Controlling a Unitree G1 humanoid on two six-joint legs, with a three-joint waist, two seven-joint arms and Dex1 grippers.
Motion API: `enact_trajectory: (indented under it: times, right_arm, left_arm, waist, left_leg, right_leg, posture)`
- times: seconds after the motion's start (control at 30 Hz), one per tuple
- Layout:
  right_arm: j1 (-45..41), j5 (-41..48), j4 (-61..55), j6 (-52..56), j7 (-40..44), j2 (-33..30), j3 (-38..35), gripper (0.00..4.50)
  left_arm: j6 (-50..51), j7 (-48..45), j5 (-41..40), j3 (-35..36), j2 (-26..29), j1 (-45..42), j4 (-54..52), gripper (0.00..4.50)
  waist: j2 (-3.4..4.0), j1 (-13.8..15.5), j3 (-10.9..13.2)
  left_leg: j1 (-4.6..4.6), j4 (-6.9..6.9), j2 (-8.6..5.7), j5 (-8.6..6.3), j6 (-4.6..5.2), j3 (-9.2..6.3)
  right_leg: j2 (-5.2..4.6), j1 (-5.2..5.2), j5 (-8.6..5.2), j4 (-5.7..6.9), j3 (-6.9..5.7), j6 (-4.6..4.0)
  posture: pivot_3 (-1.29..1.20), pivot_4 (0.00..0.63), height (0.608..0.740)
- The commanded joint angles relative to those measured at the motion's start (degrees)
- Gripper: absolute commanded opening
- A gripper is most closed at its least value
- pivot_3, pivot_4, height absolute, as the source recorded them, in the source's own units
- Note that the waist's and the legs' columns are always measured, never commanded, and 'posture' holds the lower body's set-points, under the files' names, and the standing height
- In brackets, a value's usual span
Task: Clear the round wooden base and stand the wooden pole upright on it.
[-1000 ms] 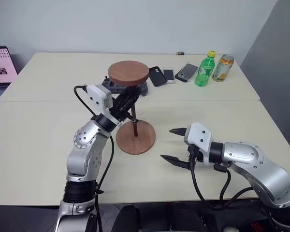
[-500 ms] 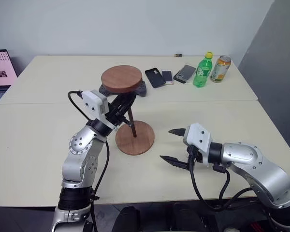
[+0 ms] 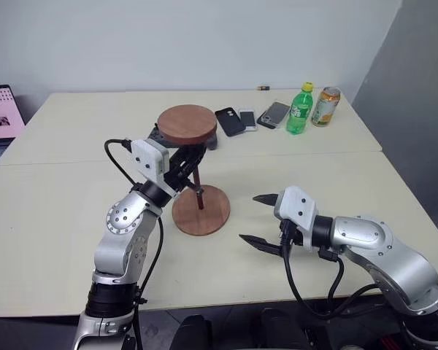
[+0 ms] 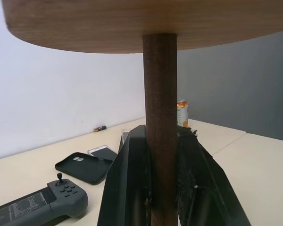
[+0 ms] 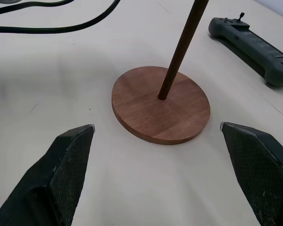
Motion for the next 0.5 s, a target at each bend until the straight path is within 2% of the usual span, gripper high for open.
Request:
enact_trajectory:
  times: [0.03, 0.5]
  right_arm:
    - [-0.82, -0.06, -1.29, -0.89, -0.14, 0.06, -0.73, 4.5]
    - [-1.55, -1.23, -0.15, -2.15, 0.13, 0.66, -0.05, 4.5]
  left_arm:
    - [3.24, 1.6, 4.29, 0.08, 1.86, 3.35, 6.27, 0.27]
    - [3.87, 0.73, 3.41, 0.41, 3.19, 3.14, 4.77, 0.27]
  waist:
    - [-0.01, -0.04, -0.15]
    - [-0.04, -0.11, -0.2]
  left_leg:
    - [0.03, -0.07, -0.01, 0.0, 0.0, 0.0]
    - [0.2, -0.4, -0.02, 0.01, -0.02, 0.05]
  right_leg:
    - [0.0, 0.0, 0.0, 0.0, 0.0, 0.0]
    - [0.0, 0.01, -0.01, -0.09, 0.06, 0.01]
  posture:
    - [0.0, 0.15, 0.74]
    - [0.0, 0.15, 0.74]
